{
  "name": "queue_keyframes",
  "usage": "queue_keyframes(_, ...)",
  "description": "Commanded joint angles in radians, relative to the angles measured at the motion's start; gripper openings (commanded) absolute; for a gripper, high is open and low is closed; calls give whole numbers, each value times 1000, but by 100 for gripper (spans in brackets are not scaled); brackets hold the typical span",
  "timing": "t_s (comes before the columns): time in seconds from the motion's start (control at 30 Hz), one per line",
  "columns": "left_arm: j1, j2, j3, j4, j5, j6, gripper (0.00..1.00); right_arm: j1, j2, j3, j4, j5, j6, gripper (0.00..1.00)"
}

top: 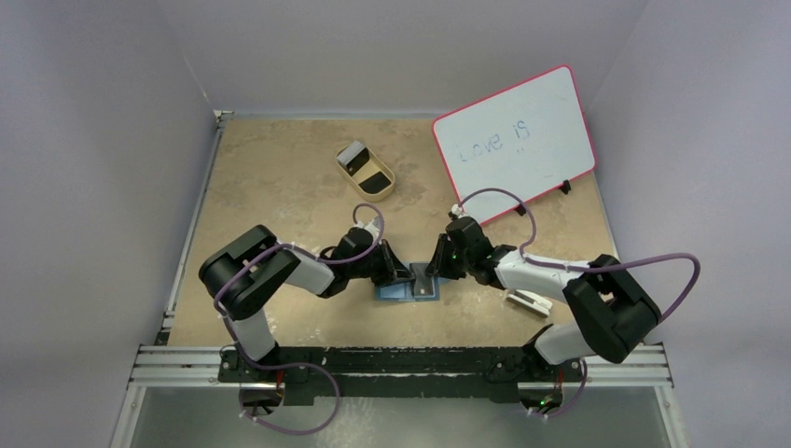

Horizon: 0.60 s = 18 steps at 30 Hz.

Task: Put the credit cards into the card holder
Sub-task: Insert the credit card into the card holder.

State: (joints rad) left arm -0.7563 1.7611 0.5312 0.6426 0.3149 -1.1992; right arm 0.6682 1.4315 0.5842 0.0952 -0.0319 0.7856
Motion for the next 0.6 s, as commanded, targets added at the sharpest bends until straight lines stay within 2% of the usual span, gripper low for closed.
queue_keyframes(0.0,-20,-2,22,23,-110,-21,6,8,-30,-24,-64,41,24,25)
queue_keyframes(0.17,-20,-37,44,-52,-137,8,18,8,-80,-29,-89,47,23,26)
queue_keyframes(0.57,-21,-141,28,-145,-266,37,24,8,-162,-9,-118,83,21,28)
